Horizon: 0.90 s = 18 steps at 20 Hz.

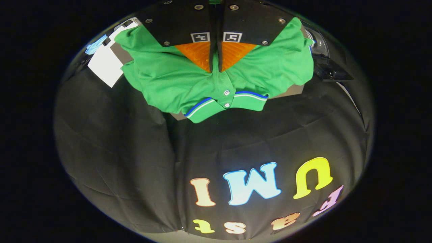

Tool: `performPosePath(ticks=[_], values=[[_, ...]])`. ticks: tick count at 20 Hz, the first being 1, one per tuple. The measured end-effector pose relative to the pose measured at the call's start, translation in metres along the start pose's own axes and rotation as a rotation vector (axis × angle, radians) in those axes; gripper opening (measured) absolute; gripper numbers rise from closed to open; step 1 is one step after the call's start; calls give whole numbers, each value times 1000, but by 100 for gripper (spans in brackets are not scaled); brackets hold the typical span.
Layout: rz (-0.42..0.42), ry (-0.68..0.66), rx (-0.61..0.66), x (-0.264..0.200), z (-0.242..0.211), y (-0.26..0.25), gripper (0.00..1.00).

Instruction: Put the clothes into the washing machine and then close the washing machine lid.

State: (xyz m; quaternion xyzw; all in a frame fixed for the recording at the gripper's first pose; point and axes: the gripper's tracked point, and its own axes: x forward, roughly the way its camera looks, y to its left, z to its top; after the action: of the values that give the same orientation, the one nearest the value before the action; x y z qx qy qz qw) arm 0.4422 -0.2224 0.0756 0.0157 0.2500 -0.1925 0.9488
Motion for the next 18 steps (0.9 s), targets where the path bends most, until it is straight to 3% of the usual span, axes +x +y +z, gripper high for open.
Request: performPosePath(ticks=[6, 18], values=[[-18, -58, 4, -22, 30, 35, 0], [-52, -108, -66, -70, 33, 107, 0]])
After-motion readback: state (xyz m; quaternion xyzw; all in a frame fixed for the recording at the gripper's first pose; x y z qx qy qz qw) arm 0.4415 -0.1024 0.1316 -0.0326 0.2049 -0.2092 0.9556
